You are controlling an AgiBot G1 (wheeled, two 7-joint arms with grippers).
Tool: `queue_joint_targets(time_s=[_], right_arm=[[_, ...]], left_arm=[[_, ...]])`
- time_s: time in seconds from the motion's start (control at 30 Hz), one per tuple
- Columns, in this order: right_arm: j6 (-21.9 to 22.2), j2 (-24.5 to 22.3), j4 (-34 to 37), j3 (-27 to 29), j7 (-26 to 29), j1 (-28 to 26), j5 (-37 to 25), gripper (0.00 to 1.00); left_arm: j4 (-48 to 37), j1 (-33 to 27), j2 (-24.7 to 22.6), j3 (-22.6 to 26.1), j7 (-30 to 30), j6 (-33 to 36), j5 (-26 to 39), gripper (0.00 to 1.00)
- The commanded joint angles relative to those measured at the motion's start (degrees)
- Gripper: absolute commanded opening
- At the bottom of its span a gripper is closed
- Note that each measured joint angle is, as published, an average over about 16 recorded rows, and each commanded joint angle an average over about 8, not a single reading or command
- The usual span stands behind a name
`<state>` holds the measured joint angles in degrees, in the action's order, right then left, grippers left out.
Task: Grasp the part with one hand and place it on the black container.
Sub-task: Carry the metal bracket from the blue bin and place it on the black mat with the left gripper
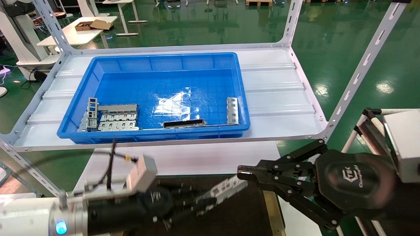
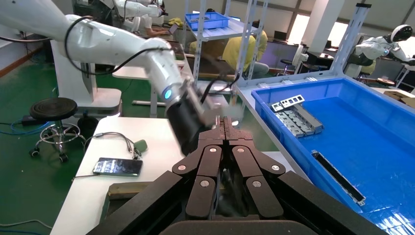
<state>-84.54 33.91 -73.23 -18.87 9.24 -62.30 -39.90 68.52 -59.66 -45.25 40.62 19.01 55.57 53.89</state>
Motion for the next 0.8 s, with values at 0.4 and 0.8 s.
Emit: queue_joint_targets(time_s=[0.4,0.8], right_arm=[[0.01,-0.01,0.00,-0.02,-0.01,0.00,0.01,0.00],[0.02,-0.01,0.00,-0.04,-0.02,-0.01,0.03,0.00]], left_arm=[[2.02,9.71,-4.96,7.40,12.40,-24.58,11.58,0.00],[-8.37,8.83,-16.47,13.80,26.18,-42.17,17.90,0.00]])
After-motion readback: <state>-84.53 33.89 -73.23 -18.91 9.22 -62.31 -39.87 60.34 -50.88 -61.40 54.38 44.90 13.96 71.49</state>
